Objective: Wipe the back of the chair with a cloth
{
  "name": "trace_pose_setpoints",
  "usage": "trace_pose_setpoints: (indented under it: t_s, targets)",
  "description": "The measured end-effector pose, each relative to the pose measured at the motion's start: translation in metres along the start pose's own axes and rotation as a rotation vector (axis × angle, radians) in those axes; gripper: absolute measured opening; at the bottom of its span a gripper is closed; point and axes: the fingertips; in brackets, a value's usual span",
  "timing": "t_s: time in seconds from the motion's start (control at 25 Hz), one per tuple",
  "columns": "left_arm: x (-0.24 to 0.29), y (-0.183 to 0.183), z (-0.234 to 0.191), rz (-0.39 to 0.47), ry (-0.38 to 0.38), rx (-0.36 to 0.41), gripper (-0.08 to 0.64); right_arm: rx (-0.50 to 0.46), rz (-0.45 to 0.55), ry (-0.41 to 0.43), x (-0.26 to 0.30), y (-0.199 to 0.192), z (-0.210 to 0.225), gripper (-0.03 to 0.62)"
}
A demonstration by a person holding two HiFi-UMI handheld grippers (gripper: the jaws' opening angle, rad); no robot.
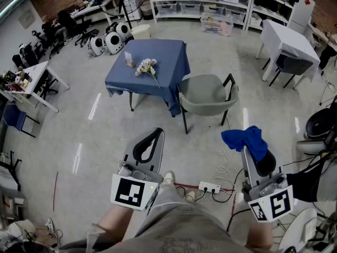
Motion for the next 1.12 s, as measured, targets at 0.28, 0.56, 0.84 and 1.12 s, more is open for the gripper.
trace_pose_setpoints:
  t_s: [0.28,0.56,0.84,1.12]
  targets:
    - [0.003,0.000,0.010,0.012,-0.023,-0.007,0.015,0.035,0.019,-0.019,-0.004,0.000,0.008,0.129]
    - [0.012,0.007,0.020,0.041,-0.039,0.013,0.015,0.018,0.004,-0.030,-0.016,0.000,0.021,0.130]
    - [0.017,0.026,0.023,0.154,-0.011,-0.115,0.146,0.012,0.001,-0.062,-0.031,-0.002,0.036,0.130]
    - [0.032,0.016,0.009,0.163,0.005,-0.162,0.272,0.007,-0.004,-0.071,-0.020,-0.015,0.045,0.130]
Point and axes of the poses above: the fingertips, and each gripper's own axes: x forward along the fingers, z to its right, y out of its top, and after that the axes turned 10 degrees about z, right-handed
